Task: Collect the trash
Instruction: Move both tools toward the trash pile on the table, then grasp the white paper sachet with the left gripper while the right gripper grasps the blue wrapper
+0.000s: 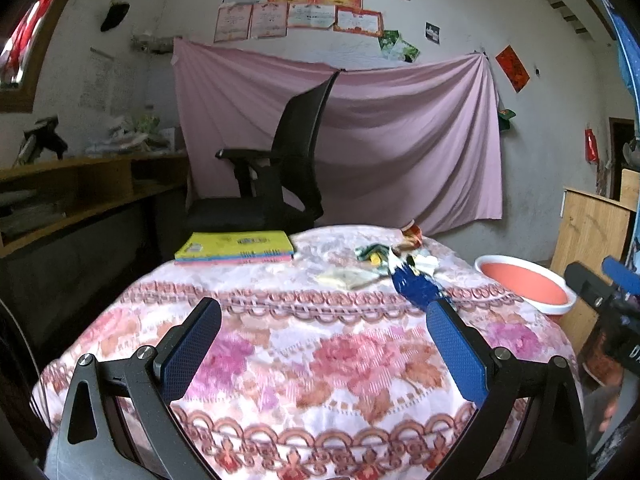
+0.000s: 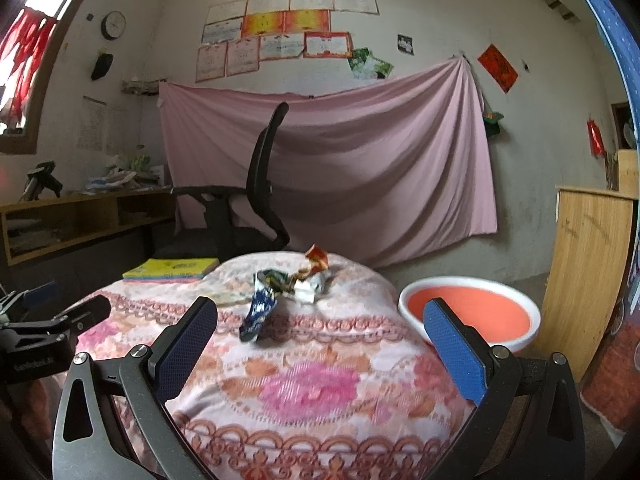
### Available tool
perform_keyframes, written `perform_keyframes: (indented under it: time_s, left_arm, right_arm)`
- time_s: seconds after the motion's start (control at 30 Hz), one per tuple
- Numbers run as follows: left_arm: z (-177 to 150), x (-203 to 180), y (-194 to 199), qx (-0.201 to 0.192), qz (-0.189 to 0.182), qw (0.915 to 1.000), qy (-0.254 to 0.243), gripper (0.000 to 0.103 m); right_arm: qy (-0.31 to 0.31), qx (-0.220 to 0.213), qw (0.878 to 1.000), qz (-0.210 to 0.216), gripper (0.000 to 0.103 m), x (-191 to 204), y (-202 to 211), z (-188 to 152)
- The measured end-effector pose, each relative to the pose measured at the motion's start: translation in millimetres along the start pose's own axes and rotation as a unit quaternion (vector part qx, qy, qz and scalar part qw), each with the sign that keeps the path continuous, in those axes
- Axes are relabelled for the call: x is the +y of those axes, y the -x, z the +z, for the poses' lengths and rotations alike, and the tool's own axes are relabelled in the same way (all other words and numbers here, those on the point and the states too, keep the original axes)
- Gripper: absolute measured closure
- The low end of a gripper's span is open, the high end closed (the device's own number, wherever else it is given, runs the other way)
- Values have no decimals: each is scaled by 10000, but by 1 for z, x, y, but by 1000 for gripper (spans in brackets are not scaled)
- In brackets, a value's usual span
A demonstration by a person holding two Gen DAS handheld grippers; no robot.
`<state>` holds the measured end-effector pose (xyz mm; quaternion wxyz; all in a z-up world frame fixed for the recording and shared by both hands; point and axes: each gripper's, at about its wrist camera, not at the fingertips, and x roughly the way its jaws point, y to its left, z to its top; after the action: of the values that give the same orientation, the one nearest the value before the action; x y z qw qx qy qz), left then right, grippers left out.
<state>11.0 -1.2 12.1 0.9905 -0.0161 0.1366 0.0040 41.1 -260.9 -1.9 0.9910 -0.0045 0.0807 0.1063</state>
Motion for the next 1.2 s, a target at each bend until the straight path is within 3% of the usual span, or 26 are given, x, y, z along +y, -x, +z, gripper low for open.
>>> perform_keyframes:
  time_s: [0.23,0.6,0.97,1.07,1.2]
  left_arm:
    - [25,4,-32,-281,111,9994,-192,2]
    - [59,25,-100,-605,83,9981,-1,2]
    - [68,41,-165,182,-194,9995,184,2]
    - [65,40,-176,495,-245,9984,126,3]
    - [56,36,-192,1026,-257,9944,-68,3]
  right_arm:
    - [316,-276,9991,-22,0,-5,-22,28]
    - [688,-702,9950,191,0,1,-97,60]
    - [1155,-279,9927,195,0,3,-173,59]
    - [1185,-23,9928,153,0,-1,-184,52]
    - [1084,633,9917,262,0,-8,-204,46]
